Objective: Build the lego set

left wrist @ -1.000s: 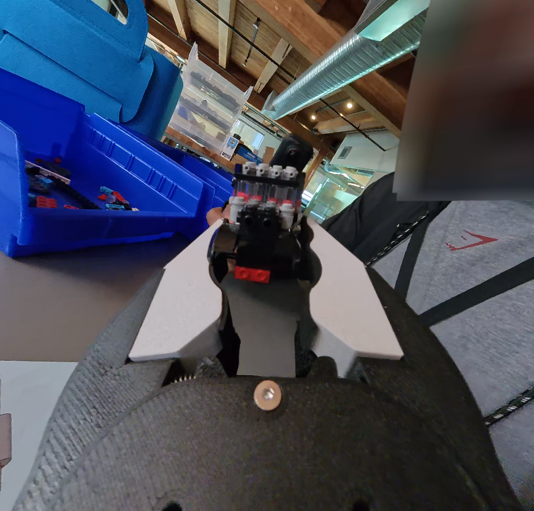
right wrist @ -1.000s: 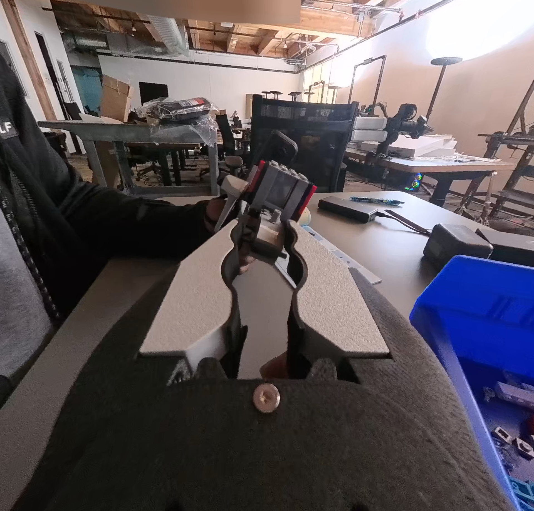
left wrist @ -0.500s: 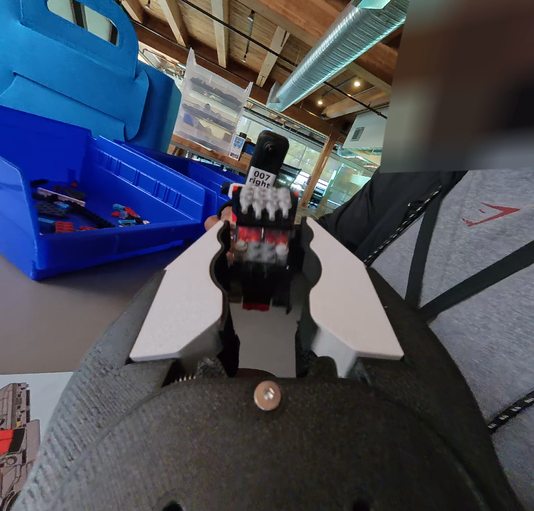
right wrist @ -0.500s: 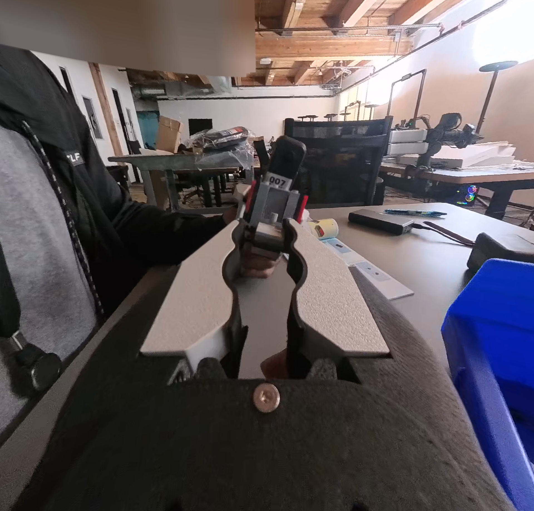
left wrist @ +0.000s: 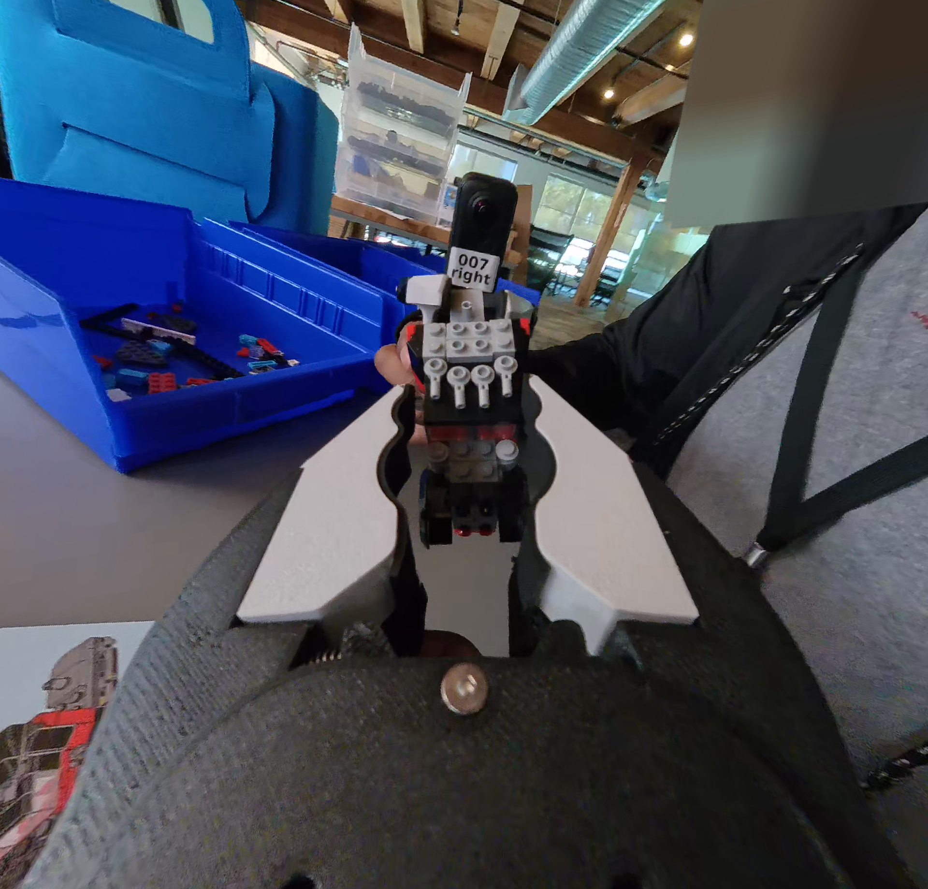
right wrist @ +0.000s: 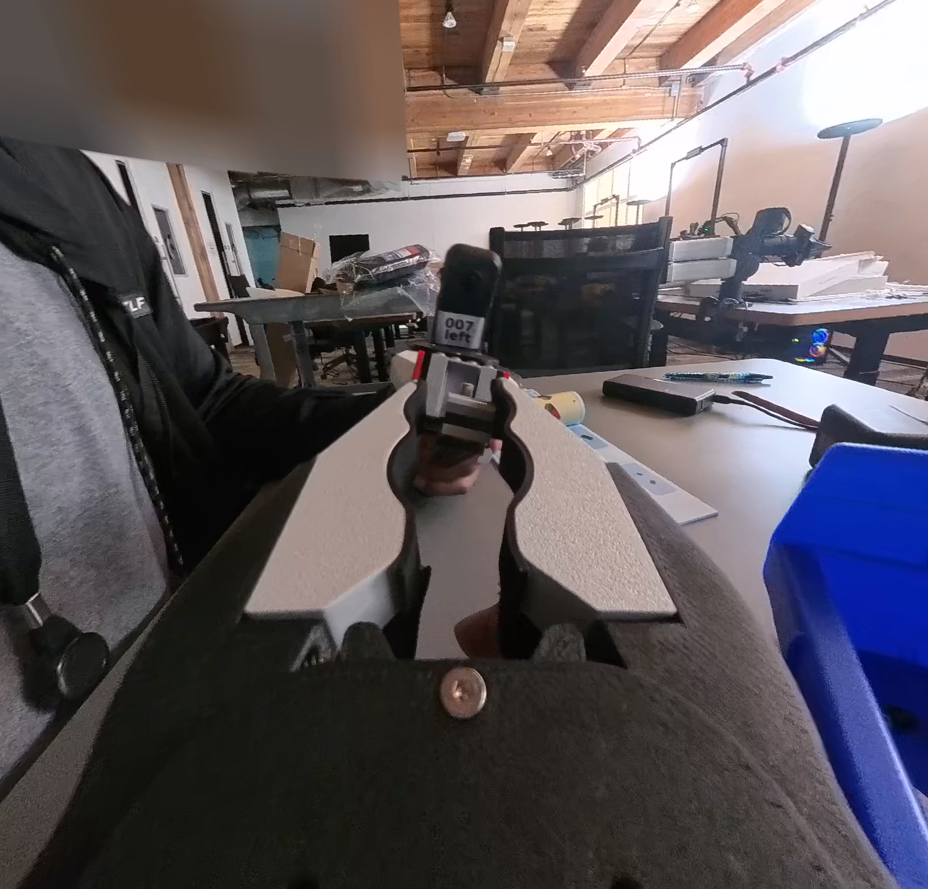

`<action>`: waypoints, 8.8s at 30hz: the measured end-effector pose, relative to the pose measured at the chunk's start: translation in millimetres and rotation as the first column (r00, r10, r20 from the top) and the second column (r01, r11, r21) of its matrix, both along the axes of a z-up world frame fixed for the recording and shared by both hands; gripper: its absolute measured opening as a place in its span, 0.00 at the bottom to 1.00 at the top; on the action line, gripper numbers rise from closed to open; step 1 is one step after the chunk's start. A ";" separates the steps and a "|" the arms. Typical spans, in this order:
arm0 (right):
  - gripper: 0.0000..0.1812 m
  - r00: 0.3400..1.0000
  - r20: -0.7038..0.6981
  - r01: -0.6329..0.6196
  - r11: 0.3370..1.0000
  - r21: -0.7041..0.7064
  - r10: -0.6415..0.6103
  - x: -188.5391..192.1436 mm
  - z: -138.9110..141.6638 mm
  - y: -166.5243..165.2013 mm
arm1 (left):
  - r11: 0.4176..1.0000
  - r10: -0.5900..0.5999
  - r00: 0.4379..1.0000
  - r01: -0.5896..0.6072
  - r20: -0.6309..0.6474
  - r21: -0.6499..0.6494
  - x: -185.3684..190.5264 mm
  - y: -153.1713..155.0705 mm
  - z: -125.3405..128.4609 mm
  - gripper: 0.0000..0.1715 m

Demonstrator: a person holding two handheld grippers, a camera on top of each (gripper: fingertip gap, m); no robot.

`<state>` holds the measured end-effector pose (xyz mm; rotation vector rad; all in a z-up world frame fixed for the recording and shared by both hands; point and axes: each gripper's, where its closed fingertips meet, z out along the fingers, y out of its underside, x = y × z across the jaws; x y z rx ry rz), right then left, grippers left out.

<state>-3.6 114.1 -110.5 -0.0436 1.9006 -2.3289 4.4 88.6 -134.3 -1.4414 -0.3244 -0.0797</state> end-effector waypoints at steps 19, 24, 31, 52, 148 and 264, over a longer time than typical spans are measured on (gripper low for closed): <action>0.48 0.734 0.609 0.181 0.951 0.250 -0.300 -32.0 -37.5 -30.3 | 0.810 0.460 0.766 -0.569 -0.449 -0.140 -40.6 -28.3 -1.2 0.25; 0.45 0.714 0.642 0.156 0.958 0.241 -0.278 -22.9 -35.7 -44.4 | 0.754 0.444 0.683 -0.635 -0.579 -0.171 -40.2 -21.7 -9.1 0.24; 0.34 0.687 0.674 0.161 0.961 0.223 -0.272 -26.3 -40.1 -43.0 | 0.721 0.436 0.629 -0.672 -0.644 -0.168 -38.9 -19.4 -7.7 0.25; 0.29 0.706 0.657 0.163 0.963 0.212 -0.265 -27.6 -49.3 -42.7 | 0.681 0.400 0.601 -0.700 -0.692 -0.215 -38.4 -14.6 -13.3 0.24; 0.31 0.590 0.770 0.173 0.969 0.175 -0.244 -39.8 -58.0 -45.2 | 0.655 0.385 0.609 -0.709 -0.693 -0.260 -45.3 -9.5 -26.5 0.23; 0.08 0.931 -0.033 0.299 0.707 0.640 -0.364 -19.9 -106.3 -30.3 | 0.722 0.326 0.935 -0.341 -0.138 -0.602 -24.3 -30.1 -87.0 0.24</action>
